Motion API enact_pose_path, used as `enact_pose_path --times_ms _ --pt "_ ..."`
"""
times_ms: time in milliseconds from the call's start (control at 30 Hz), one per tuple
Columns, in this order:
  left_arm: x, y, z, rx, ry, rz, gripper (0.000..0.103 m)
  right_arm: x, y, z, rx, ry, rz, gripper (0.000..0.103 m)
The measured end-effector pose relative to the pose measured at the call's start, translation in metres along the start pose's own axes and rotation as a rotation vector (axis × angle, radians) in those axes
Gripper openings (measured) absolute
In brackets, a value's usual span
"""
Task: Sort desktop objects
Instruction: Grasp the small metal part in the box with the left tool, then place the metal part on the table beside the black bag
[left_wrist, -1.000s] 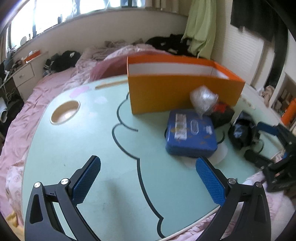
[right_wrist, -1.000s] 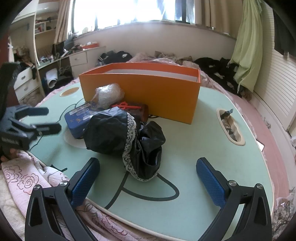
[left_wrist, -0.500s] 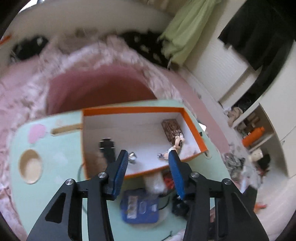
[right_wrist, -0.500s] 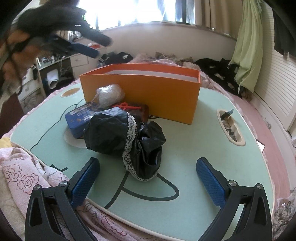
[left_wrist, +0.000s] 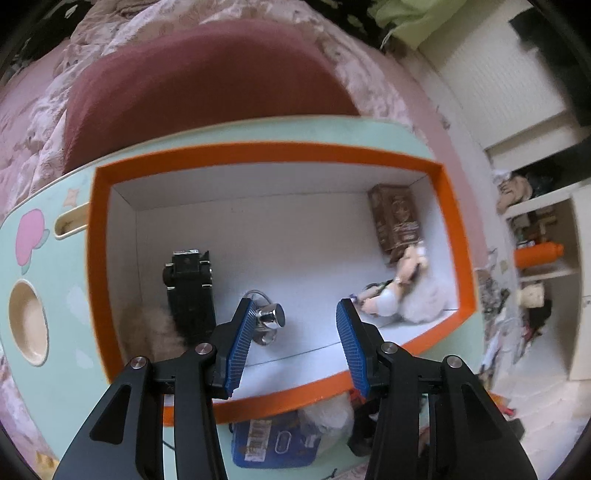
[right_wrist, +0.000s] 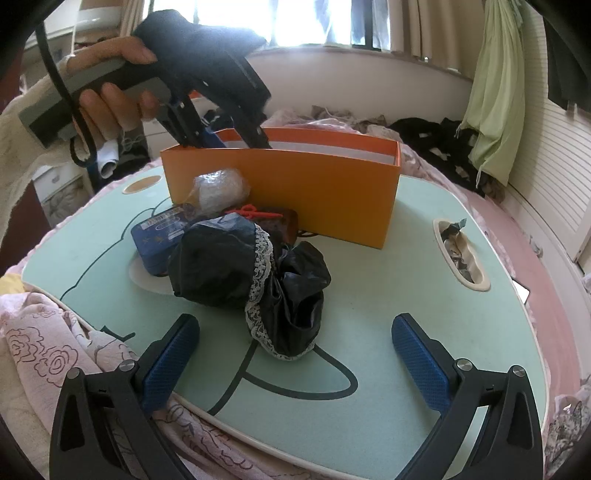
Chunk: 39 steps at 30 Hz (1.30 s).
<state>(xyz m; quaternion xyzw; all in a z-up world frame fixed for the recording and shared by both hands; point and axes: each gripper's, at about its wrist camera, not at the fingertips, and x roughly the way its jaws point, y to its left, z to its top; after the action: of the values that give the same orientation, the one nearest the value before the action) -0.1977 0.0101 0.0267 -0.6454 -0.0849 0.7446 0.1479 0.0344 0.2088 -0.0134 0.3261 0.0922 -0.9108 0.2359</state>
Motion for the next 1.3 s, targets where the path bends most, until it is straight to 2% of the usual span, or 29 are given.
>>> enact_pose_path --times_ms 133,200,267,367,433,633,700,800,900,1033,1200,1300 --pt "0.008 0.001 0.002 -0.011 -0.01 0.119 0.047 0.0 0.0 0.0 0.0 0.0 0.0 0.103" --pt "0.013 0.002 0.0 -0.004 0.007 0.131 0.047 0.0 0.0 0.0 0.0 0.0 0.0 0.103" --pt "0.019 -0.005 -0.004 0.046 0.021 0.154 0.047 0.0 0.0 0.0 -0.001 0.0 0.0 0.103" --pt "0.019 -0.014 -0.011 0.089 0.008 0.192 0.046 0.0 0.0 -0.001 0.001 0.0 0.0 0.103" --pt "0.017 -0.013 -0.015 0.105 0.001 0.201 0.027 0.0 0.0 -0.001 0.0 -0.001 0.0 0.103" --pt "0.001 0.0 -0.025 0.099 -0.021 0.106 0.026 -0.001 0.0 -0.001 0.0 -0.001 0.0 0.103" --pt "-0.015 0.002 -0.028 0.09 -0.064 0.049 0.026 -0.001 0.0 -0.001 0.0 -0.001 0.0 0.103" --pt "-0.058 -0.005 -0.046 0.108 -0.18 -0.051 0.026 -0.001 0.0 -0.001 0.0 -0.001 0.0 0.103" --pt "-0.082 -0.021 -0.067 0.147 -0.228 -0.123 0.027 -0.001 0.001 -0.001 0.0 -0.001 -0.001 0.103" --pt "-0.066 -0.046 -0.088 0.207 -0.233 -0.096 0.027 -0.001 0.001 -0.002 0.0 -0.001 -0.001 0.103" --pt "-0.054 -0.055 -0.097 0.236 -0.282 -0.136 0.027 -0.001 0.001 -0.002 0.0 -0.001 -0.001 0.103" --pt "-0.054 -0.055 -0.096 0.231 -0.326 -0.156 0.033 -0.001 0.002 -0.002 0.0 -0.001 -0.001 0.103"
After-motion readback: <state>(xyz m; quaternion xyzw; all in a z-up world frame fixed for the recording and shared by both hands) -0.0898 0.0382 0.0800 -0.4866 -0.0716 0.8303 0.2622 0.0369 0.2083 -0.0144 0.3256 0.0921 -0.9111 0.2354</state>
